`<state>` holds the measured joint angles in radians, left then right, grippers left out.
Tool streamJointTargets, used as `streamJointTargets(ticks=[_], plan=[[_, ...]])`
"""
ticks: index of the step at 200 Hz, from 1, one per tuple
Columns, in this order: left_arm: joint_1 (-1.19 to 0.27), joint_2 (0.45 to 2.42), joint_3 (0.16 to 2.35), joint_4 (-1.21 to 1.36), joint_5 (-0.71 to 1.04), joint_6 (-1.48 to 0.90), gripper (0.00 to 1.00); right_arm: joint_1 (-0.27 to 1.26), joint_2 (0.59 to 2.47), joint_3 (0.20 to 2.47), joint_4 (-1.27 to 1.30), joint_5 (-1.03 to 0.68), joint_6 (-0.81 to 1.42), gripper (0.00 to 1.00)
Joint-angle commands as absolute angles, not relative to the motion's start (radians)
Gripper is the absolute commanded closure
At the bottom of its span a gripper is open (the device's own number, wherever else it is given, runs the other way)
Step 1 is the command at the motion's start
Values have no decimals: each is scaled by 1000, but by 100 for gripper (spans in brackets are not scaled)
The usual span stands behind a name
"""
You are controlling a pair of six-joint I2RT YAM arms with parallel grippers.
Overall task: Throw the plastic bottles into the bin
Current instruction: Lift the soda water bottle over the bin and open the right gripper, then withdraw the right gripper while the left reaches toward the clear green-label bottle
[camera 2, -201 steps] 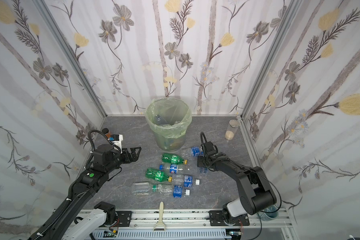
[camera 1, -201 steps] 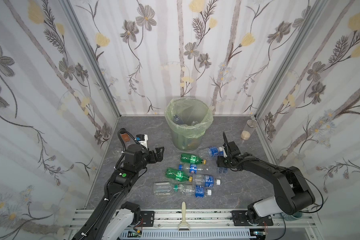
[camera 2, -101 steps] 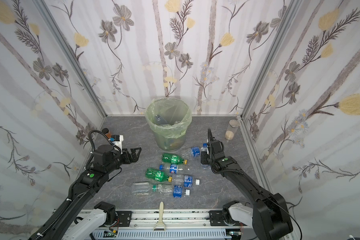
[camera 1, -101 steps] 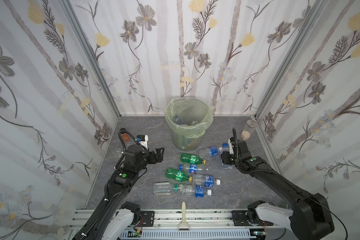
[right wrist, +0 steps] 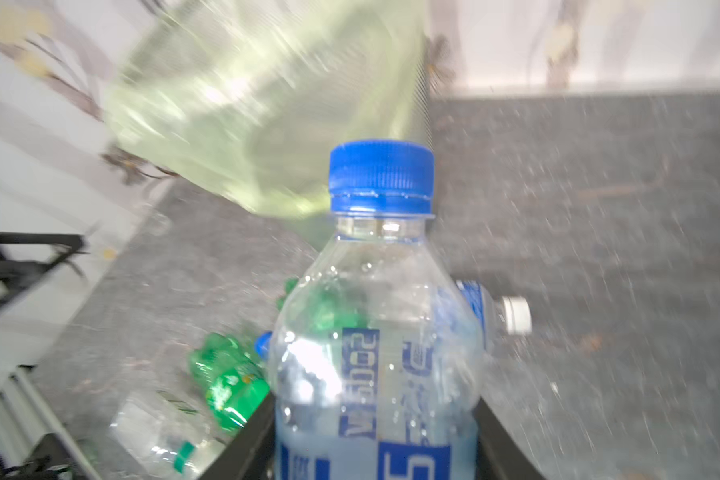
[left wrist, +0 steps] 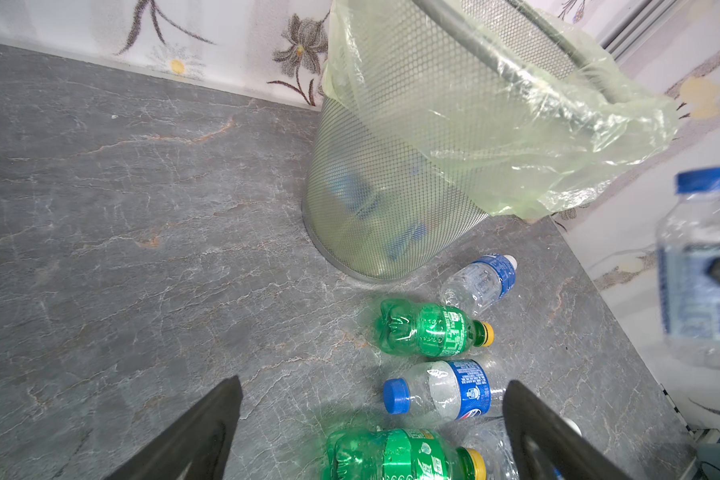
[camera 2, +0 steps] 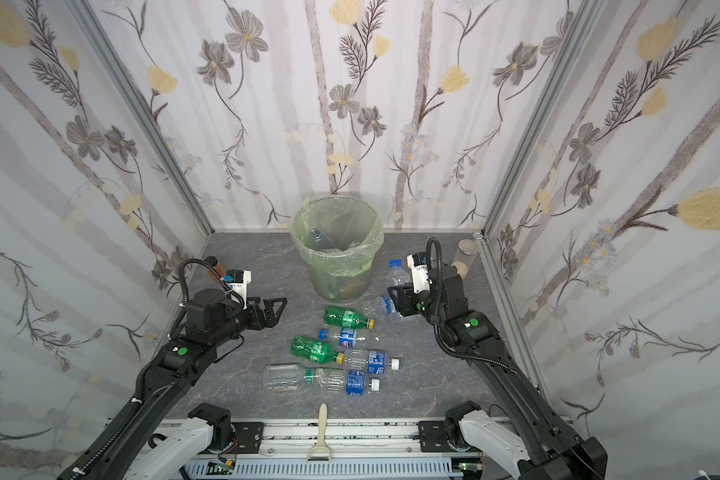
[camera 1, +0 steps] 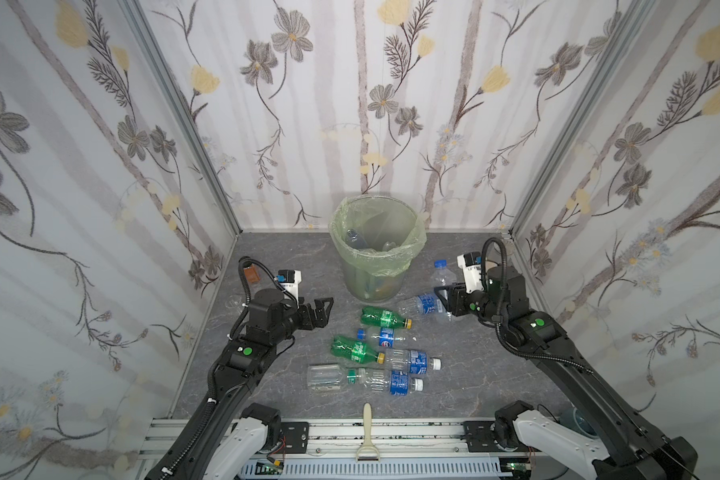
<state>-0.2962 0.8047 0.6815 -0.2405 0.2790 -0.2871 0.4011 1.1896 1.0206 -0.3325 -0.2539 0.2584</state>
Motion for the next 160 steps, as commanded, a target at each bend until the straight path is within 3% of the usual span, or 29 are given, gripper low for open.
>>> streamJointTargets(ticks=[1,10,34,57,74,160], plan=[[-296,808,704,-238,343,-268,0,409,1307,1249,-177,-429,241,48],[-296,812,713,-250,377,-260,0,412,1401,1385,-135,-438,280,46],[-296,819,748,-292,405,-242,0,423,1682,1745,-114,-427,344,21],[-296,828,803,-359,403,-197,0,427,1801,1924,-212,-369,320,6],[-297,830,831,-394,402,-158,0,425,1758,1851,-215,-342,288,0],[-338,897,921,-562,347,143,1,309,1319,1157,-93,-319,289,0]])
